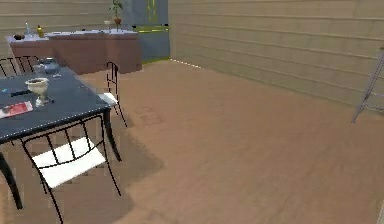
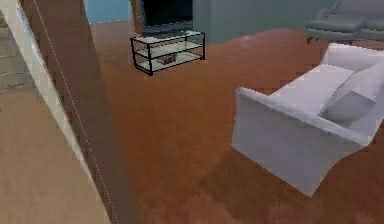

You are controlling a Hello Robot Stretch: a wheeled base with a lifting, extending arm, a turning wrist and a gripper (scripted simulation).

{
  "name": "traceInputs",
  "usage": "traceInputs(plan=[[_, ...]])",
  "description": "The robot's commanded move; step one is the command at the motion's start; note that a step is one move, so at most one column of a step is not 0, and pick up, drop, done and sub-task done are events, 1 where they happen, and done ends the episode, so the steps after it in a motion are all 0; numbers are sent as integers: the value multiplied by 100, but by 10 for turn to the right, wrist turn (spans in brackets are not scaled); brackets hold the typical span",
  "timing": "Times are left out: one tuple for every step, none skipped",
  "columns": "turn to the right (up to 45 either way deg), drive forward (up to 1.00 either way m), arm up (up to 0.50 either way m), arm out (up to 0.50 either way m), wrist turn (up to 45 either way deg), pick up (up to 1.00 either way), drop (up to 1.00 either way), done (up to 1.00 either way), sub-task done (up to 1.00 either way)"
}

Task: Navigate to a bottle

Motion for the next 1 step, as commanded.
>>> traceInputs(plan=[[0, 100, 0, 0, 0, 0, 0, 0, 0]])
